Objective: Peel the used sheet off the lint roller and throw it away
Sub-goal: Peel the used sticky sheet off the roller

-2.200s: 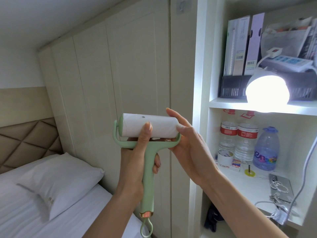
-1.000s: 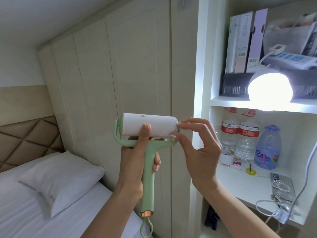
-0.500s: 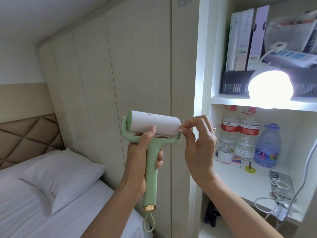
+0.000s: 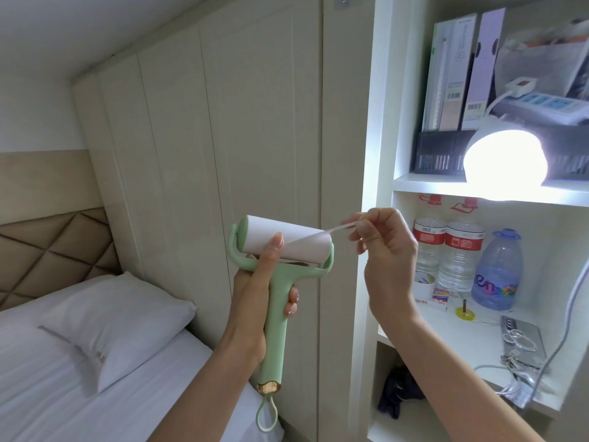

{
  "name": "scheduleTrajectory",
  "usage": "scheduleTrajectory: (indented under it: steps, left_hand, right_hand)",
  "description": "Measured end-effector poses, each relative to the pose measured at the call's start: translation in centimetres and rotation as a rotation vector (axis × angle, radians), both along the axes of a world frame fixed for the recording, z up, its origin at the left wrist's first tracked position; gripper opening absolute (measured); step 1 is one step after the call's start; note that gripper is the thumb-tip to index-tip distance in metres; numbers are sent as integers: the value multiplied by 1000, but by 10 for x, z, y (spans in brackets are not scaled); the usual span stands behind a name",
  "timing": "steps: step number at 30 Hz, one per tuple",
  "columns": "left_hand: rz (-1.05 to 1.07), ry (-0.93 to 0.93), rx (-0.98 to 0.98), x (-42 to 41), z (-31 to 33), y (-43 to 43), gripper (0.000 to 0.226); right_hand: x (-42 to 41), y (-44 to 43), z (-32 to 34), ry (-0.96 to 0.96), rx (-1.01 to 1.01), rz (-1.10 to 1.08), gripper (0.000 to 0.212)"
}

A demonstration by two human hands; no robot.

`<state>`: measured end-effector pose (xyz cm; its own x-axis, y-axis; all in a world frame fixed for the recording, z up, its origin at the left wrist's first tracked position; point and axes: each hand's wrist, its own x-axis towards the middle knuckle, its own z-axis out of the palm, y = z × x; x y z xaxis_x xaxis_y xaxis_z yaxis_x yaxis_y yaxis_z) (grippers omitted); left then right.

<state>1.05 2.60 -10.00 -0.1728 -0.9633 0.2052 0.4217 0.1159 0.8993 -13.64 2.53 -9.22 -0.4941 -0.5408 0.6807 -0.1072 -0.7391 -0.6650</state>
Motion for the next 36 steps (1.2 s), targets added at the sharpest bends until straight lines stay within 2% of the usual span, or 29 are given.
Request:
scheduleTrajectory:
  steps: [7, 9, 11, 13, 16, 18, 24, 28, 32, 36]
  left_hand:
    - [-62, 39, 27, 2, -3, 0, 42]
    - [-87, 60, 37, 4, -3, 0, 43]
    - [-111, 76, 46, 5, -3, 0, 48]
    - [-136, 80, 43, 7, -3, -2, 50]
    - [-197, 80, 23, 8, -6, -6, 32]
    - [-235, 86, 17, 8, -9, -7, 25]
    - [-255, 88, 21, 6, -13, -7, 18]
    - [-231, 79, 27, 6, -13, -7, 17]
    - [-225, 66, 18, 7, -13, -7, 11]
    - [-192, -14, -10, 8, -16, -11, 25]
  right_hand:
    - [0, 7, 5, -56, -45, 222, 25]
    - [-1, 7, 5, -2, -56, 220, 22]
    - [-3, 8, 4, 127, -57, 199, 18]
    - [-4, 8, 2, 330, -37, 108, 29]
    - [-6, 6, 1, 656, -19, -169, 38]
    - [-7, 6, 2, 724, -31, -252, 37]
    - [-10, 2, 5, 589, -14, -338, 8]
    - [-16, -2, 5, 513, 66, -285, 7]
    - [-21, -5, 8, 364, 157, -117, 9]
    - [-27, -10, 9, 276, 213, -45, 10]
